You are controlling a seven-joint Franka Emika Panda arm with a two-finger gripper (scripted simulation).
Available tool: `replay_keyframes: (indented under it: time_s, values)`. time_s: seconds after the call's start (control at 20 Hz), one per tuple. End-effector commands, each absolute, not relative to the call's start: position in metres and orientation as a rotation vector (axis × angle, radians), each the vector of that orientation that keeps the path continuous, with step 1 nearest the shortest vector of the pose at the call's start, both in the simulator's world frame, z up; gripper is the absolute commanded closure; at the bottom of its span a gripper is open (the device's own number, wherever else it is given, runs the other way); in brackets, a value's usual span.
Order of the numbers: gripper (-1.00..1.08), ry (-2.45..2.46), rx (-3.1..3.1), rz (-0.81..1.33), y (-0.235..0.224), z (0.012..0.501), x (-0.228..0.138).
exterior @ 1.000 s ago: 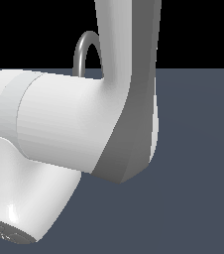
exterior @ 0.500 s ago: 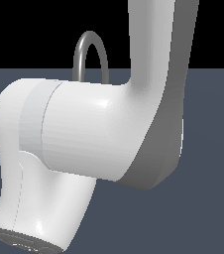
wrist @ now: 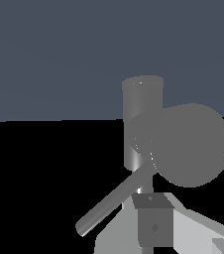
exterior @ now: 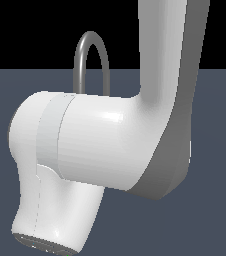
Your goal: Turn on the faucet by rotating a designated handle.
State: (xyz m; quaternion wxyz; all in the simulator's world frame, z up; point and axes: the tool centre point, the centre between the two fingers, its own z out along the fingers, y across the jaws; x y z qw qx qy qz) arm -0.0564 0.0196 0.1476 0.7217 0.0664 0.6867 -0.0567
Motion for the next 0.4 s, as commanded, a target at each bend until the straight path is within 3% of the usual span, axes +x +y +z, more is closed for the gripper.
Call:
replay_keyframes:
  time_s: [0.0, 0.35]
  values:
    - [1.08, 1.561, 0.167, -0.16, -0.001, 0.12, -0.065]
    - [1.08, 1.563, 0.188, -0.188, -0.021, 0.102, -0.068]
